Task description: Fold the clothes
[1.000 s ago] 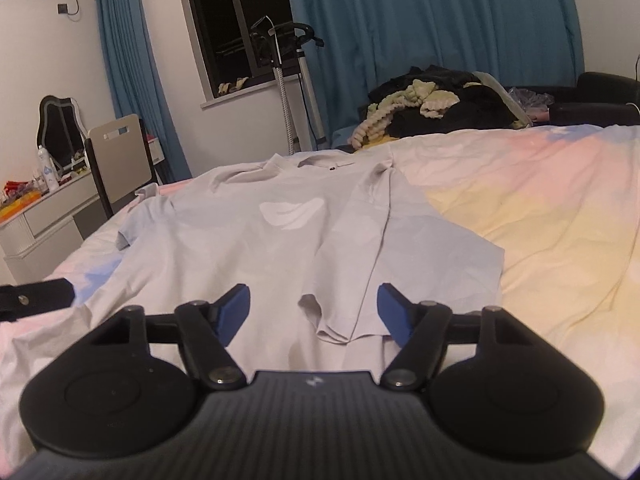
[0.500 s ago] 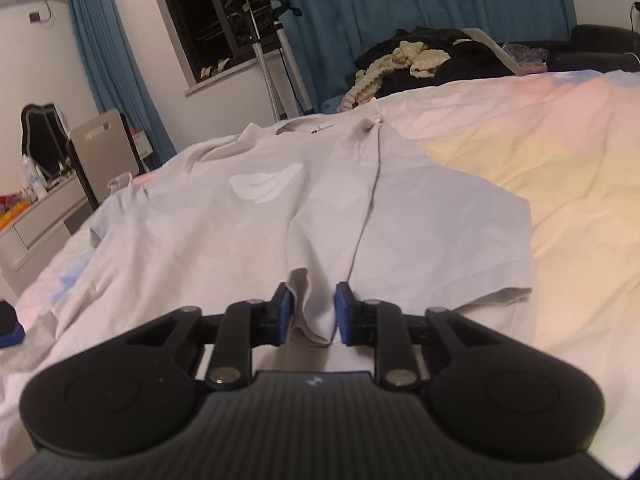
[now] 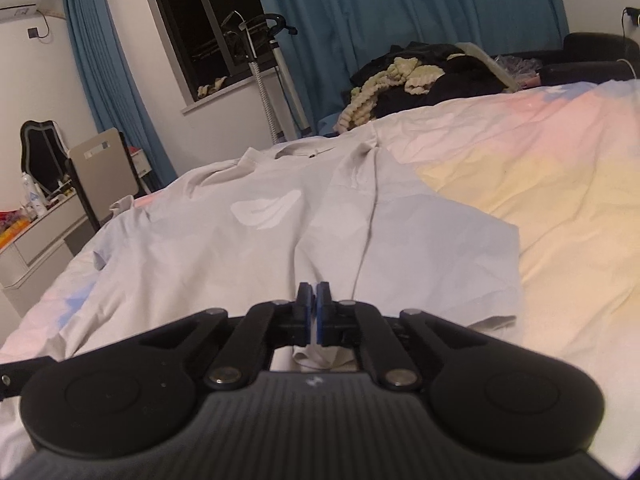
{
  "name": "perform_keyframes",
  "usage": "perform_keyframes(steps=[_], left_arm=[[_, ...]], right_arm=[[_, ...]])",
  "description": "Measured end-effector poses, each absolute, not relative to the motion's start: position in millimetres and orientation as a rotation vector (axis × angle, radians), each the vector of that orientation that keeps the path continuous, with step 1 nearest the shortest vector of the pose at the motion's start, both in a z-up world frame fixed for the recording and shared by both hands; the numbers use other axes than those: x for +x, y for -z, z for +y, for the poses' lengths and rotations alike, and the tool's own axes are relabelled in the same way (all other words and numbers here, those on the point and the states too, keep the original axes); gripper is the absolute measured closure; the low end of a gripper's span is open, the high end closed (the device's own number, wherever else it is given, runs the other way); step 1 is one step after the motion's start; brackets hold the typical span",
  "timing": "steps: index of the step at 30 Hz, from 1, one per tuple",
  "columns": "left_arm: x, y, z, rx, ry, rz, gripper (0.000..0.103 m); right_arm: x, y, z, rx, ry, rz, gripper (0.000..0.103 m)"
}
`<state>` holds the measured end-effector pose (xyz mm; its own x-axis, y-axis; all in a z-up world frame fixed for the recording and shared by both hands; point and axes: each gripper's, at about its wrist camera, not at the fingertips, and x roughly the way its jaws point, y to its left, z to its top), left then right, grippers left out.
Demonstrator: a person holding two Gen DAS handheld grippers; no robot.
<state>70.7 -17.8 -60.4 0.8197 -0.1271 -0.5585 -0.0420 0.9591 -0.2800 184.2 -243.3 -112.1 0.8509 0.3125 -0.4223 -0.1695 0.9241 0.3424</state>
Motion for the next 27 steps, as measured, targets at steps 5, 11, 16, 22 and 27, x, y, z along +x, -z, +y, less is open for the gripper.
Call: perform_keyframes(steps=[5,11,16,22,27], left_arm=[[72,66,-18,-0.271,0.036,0.636,0.024],[74,68,-15,-0.301,0.043,0.662,0.024],[81,67,-17,-0.296,0.047,0.658,0.024],[99,74,-26,-0.267,0.072,0.672,0.024],[112,81,-28,-0.254,0.085,0.695,0.024]], right_arm=[[199,84,-272,0.352,-0.208,0.396,0.101],[249,47,-351,0.496,-0.075,0.272,0.101],[288,40,-414,0.436,0.076,0.176,0.101],[328,87,-486,0.556,0.232,0.177,0.101],[342,118,-486,0.54,0.246,0.242,0.101]])
